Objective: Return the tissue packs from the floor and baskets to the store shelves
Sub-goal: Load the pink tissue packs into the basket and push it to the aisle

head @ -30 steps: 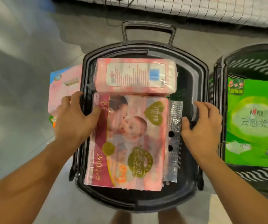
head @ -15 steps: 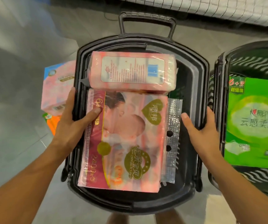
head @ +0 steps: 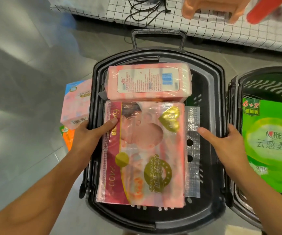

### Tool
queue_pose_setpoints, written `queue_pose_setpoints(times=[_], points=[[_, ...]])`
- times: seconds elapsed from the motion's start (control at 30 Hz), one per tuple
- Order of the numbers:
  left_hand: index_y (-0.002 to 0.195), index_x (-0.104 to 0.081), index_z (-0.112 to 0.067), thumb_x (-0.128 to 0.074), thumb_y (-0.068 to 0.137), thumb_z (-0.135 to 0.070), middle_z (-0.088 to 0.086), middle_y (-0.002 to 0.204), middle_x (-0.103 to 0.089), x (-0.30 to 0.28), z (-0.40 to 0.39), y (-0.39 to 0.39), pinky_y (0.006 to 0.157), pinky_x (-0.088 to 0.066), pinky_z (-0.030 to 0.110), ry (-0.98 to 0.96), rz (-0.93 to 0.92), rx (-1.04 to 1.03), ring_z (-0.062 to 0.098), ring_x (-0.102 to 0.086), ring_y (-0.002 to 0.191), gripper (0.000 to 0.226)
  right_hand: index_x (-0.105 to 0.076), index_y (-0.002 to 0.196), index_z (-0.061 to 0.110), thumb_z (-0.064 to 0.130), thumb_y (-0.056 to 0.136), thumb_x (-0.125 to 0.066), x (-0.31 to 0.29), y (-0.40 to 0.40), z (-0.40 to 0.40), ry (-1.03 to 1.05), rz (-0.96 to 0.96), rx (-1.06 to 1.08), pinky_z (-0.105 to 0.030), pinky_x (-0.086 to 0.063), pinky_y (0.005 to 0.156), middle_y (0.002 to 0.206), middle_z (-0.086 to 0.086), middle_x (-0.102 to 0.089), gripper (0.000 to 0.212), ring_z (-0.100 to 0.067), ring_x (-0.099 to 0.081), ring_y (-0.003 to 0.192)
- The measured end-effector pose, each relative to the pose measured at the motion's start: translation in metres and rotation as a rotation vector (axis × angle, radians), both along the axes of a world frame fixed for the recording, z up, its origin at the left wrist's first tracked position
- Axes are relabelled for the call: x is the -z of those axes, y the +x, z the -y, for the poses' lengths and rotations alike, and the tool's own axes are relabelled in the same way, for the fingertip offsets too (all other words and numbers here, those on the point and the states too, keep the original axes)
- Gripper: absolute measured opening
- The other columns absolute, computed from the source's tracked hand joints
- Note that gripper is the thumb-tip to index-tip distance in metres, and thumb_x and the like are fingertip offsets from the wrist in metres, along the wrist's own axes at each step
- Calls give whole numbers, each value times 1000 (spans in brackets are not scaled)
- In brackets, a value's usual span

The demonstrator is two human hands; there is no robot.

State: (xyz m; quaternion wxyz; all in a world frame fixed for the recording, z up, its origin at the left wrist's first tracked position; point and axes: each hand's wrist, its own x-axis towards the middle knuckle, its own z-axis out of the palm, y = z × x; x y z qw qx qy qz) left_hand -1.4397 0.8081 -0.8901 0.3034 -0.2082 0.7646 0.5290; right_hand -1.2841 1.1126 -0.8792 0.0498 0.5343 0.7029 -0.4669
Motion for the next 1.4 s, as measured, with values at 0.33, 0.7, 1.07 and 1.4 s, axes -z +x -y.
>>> queue_pose_setpoints(times=[0.33, 0.7, 1.07, 1.4], points=[[109, -73, -15, -94, 49, -45, 2, 95, -79, -100, 26, -5, 72, -59, 32, 91, -16, -90, 24, -77, 84, 70, -22, 155, 4, 70, 49, -84, -111, -58, -2, 83, -92, -235, -36, -39, 107, 145, -19, -49, 139, -29, -47, 133], [124, -62, -9, -98, 43, -51, 2, 89, -79, -170, 108, 27, 74, -61, 38, 38, -108, -378, 20, -77, 74, 98, -26, 154, 35, 62, 60, -83, -175, -108, 61, 65, -263, -568, -37, -36, 110, 153, 13, -40, 113, -13, -40, 136], [113, -68, -17, -101, 39, -49, 2, 97, -79, -227, 258, 213, 88, -59, 45, -15, -79, -754, 23, -77, 86, 87, -28, 154, 35, 44, 68, -86, -229, -127, 254, -72, -368, -1121, -22, -30, 101, 138, 33, -40, 104, 6, -31, 119], [115, -66, -20, -98, 39, -50, -5, 102, -78, -293, 327, 446, 86, -58, 36, -80, -145, -1222, 14, -74, 93, 87, -36, 149, 42, 54, 57, -86, -310, -18, 437, -207, -347, -1639, -30, -48, 93, 129, 24, -58, 105, -3, -62, 110]])
